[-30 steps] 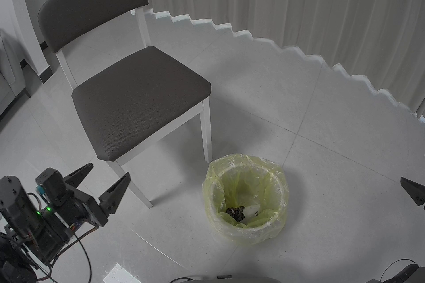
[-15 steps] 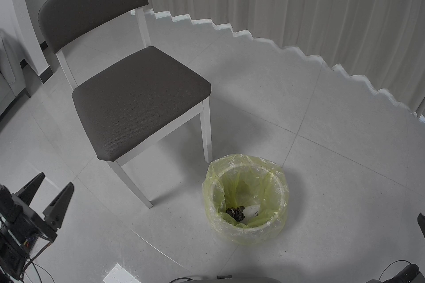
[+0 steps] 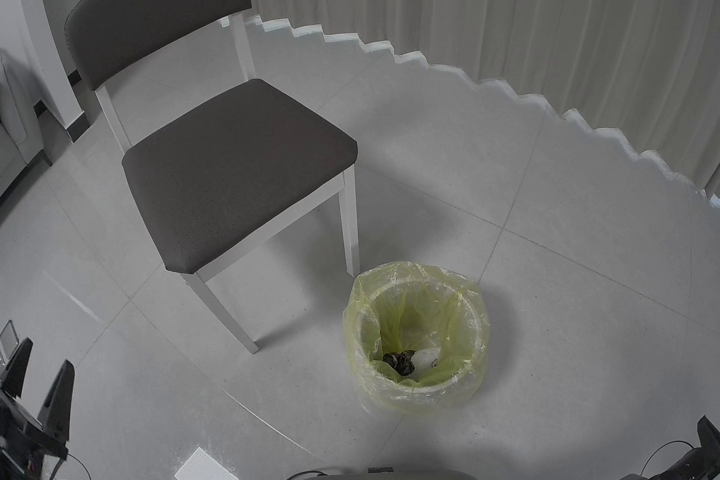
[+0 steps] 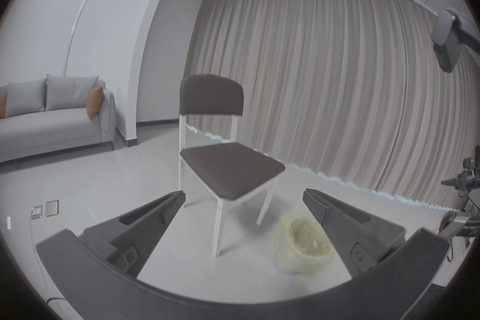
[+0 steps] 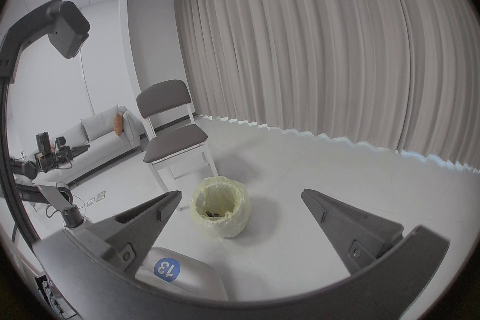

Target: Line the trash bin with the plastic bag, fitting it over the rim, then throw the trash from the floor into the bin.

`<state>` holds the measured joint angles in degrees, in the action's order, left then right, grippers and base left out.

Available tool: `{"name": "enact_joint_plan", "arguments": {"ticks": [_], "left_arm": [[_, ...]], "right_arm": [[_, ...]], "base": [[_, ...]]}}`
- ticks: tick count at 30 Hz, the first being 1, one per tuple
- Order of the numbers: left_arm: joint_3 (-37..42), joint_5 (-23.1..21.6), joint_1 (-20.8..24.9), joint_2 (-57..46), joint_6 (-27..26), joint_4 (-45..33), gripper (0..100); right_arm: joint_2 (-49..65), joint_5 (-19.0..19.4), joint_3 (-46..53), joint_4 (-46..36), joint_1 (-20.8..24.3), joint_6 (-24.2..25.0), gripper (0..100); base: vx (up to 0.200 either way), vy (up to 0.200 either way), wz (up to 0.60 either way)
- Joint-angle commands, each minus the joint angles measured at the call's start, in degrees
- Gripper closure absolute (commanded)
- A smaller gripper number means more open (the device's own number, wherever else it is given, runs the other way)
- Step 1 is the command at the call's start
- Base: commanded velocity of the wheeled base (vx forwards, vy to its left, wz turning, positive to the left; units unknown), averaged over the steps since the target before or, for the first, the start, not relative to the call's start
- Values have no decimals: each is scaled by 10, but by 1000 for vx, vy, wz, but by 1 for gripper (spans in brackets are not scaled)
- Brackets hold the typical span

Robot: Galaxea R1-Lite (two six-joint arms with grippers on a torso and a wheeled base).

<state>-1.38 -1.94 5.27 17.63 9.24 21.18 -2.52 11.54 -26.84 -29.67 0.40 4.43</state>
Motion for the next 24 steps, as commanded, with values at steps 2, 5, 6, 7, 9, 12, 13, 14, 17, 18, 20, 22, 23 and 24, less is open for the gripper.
{"name": "enact_joint_plan", "arguments": {"ticks": [2, 5, 6, 7, 9, 12, 13, 14, 17, 18, 20, 22, 23, 24], "left_arm": [[-79, -55, -54, -176, 5, -211, 0], [-69, -50, -54, -176, 3, -201, 0], [-56, -44, -54, -176, -1, -198, 0], [-35, -35, -54, -176, -9, -189, 0], [-1, -25, -54, -176, -25, -159, 0], [14, -1, -54, -176, -31, -156, 0], [14, 15, -54, -176, -32, -166, 0], [14, 24, -54, -176, -33, -168, 0], [14, 40, -54, -176, -40, -174, 0], [14, 41, -54, -176, -41, -175, 0], [14, 39, -54, -176, -47, -176, 0], [14, 36, -54, -176, -61, -177, 0], [14, 35, -54, -176, -63, -177, 0], [14, 33, -54, -176, -68, -177, 0]], "right_arm": [[21, 16, 114, 129, -3, 14, 0], [21, 13, 181, 259, -3, 11, 0], [21, 12, 200, 294, -3, 12, 0], [21, 11, 225, 337, -3, 12, 0], [21, 10, 253, 374, -3, 8, 0], [21, 6, 268, 384, -3, 1, 0], [21, 1, 268, 382, -3, -1, 0], [21, -2, 268, 384, -3, -1, 0], [21, -17, 268, 380, -3, -8, 0], [21, -31, 268, 377, -3, -13, 0], [21, -58, 268, 364, -3, -15, 0], [22, -85, 268, 353, -3, -14, 0], [22, -88, 268, 352, -3, -14, 0], [22, -96, 268, 350, -3, -15, 0]], "base": [[0, 0, 0], [0, 0, 0], [0, 0, 0], [0, 0, 0], [0, 0, 0], [0, 0, 0], [0, 0, 0], [0, 0, 0], [0, 0, 0], [0, 0, 0], [0, 0, 0], [0, 0, 0], [0, 0, 0], [0, 0, 0]]}}
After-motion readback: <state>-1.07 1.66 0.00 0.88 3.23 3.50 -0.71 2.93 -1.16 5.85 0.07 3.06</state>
